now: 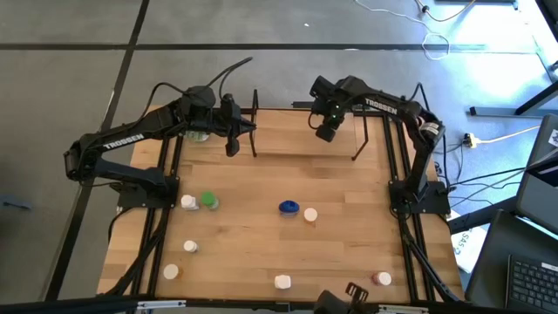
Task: Pick and place medicine bottles onto shelf by color
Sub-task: Put the blue medicine bottle on the shelf
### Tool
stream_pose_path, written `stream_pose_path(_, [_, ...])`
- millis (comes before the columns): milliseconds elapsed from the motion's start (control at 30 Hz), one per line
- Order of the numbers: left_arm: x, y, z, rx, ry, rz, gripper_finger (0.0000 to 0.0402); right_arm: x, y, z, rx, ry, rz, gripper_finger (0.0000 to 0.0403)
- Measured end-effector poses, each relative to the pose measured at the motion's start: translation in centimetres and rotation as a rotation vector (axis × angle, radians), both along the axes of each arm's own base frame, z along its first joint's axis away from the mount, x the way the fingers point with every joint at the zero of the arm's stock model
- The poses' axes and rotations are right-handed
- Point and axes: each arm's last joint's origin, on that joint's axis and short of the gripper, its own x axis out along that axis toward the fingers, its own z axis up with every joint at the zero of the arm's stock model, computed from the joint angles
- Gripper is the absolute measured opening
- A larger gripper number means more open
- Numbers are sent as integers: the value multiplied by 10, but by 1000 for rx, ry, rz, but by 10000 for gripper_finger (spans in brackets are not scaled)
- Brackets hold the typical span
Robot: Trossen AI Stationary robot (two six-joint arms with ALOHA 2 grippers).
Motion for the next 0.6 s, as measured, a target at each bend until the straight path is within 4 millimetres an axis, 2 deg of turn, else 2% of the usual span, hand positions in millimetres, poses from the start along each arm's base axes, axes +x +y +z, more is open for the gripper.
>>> stream_pose_path(167, [-9, -5, 3, -36, 2, -11, 28, 11, 25, 40, -70, -96, 114, 2])
stream_pose_path(333, [-23, -13, 10, -97, -27, -59, 27, 10, 54, 78, -123, -227, 194, 2])
stream_pose_path(600, [-40, -25, 14, -183, -23, -162, 28, 3, 115, 118, -176, -361, 462, 2])
